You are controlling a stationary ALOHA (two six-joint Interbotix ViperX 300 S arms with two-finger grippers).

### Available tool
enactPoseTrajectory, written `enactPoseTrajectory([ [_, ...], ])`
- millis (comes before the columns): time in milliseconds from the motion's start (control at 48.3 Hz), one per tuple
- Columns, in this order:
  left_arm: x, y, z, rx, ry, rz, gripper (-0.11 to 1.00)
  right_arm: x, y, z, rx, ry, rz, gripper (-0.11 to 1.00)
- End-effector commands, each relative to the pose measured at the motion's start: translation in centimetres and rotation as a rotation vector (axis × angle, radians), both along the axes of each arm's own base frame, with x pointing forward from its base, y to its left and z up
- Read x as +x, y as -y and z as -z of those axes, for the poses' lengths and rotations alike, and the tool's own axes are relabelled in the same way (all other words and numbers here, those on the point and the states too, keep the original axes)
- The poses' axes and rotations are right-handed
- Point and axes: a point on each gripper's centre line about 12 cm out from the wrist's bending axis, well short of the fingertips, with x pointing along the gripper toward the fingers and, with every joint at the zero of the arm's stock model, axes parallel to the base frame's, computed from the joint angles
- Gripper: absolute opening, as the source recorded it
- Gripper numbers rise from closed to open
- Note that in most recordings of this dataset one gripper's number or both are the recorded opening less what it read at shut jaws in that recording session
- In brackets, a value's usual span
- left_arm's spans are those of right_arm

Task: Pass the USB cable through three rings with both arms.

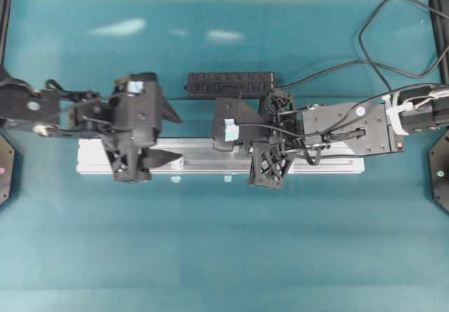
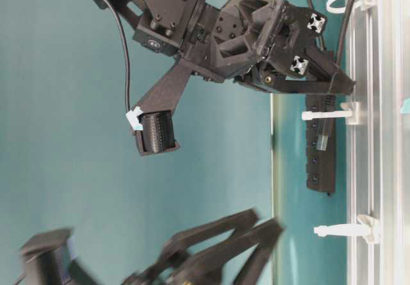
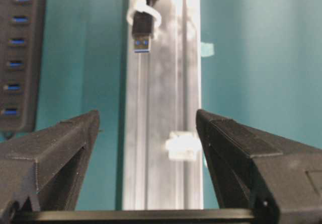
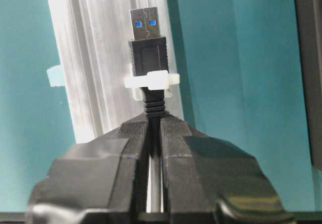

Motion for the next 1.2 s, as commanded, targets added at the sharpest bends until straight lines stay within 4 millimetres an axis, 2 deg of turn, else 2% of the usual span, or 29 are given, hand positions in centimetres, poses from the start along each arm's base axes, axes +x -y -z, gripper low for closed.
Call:
enactPoseTrajectory([
  [0,1.2,-0.1,-0.2,0.008,0.059,0.003,0.86,0.2,-0.1,-1.3,0.000,0.050,-0.005,-0.09],
  [269,2.6,-0.7,3.3,0.008,0.086,-0.008,0.86,0.3,-0.3,-1.7,0.010,0.102,-0.011,-0.09],
  [766,4.8,-1.0,4.6,0.010,0.102,-0.008,0.84,0.5,-0.4,-2.0,0.013,0.126,-0.016,-0.09],
  [1179,6.3,-1.1,5.1,0.011,0.108,-0.008,0.75,0.6,-0.5,-2.0,0.017,0.131,-0.015,-0.09],
])
